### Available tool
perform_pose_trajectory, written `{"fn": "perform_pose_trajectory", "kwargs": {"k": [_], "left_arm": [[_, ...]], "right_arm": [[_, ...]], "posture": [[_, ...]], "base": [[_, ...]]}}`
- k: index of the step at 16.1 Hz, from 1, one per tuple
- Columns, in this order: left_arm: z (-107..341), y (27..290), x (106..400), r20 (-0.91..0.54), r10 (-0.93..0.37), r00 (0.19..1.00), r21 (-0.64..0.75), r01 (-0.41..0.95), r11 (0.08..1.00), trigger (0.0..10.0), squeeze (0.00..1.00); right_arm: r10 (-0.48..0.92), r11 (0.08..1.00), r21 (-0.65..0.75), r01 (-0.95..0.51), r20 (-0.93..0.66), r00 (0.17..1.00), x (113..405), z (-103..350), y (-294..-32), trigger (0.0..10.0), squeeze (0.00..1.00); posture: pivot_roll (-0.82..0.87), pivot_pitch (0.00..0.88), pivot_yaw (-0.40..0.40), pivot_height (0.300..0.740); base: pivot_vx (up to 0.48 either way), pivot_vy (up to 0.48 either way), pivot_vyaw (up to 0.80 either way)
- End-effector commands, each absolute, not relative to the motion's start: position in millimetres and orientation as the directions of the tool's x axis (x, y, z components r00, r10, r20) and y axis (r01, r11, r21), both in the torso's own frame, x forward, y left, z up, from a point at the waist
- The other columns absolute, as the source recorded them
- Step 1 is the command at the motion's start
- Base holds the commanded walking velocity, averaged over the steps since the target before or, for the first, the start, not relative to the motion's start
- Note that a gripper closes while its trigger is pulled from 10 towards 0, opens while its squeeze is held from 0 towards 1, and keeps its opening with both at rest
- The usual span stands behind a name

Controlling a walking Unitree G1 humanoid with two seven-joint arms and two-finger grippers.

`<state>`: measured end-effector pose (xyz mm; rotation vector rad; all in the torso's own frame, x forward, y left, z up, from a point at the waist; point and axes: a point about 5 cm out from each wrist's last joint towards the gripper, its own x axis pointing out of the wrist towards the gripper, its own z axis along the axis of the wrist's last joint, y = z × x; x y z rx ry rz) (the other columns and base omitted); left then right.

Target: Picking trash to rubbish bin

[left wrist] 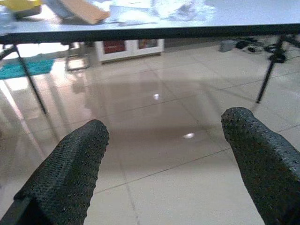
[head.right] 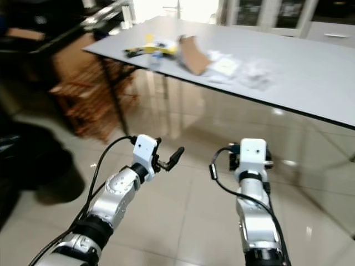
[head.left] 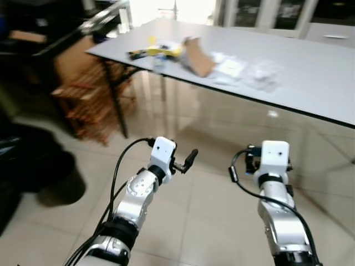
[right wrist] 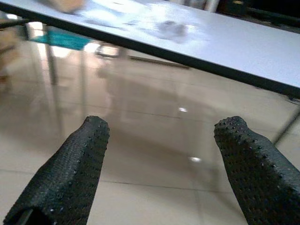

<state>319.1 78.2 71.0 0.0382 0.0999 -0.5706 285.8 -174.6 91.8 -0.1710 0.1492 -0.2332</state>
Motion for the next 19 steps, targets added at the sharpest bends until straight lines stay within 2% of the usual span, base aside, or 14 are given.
{"fn": "perform_pose_trajectory", "kwargs": {"k": [1,4,8,19], "left_arm": [[71.5,79.8,319.4,-0.107,-0.537,0.837,0.014,0.542,0.84,10.0,0.0],[72.9,78.9,319.8,-0.099,-0.549,0.83,0.008,0.552,0.834,10.0,0.0],[73.7,79.4,319.6,-0.094,-0.554,0.827,0.008,0.558,0.83,10.0,0.0],[72.3,84.1,318.1,-0.103,-0.552,0.828,0.021,0.556,0.831,10.0,0.0]], "right_arm": [[-0.246,0.959,-0.174,0.226,-0.107,0.963,286.4,96.6,-175.6,10.0,0.0],[-0.247,0.959,-0.169,0.228,-0.101,0.964,286.6,97.2,-176.5,10.0,0.0],[-0.25,0.959,-0.163,0.233,-0.088,0.964,286.6,98.6,-175.1,10.0,0.0],[-0.256,0.957,-0.16,0.243,-0.067,0.964,287.4,101.2,-173.6,10.0,0.0]], "posture": [[-0.13,0.02,0.042,0.74],[-0.13,0.022,0.042,0.74],[-0.13,0.023,0.048,0.74],[-0.12,0.031,0.051,0.74]], "base": [[0.0,0.0,0.0],[0.0,0.0,0.0],[0.355,0.0,0.0],[0.474,0.0,0.0]]}}
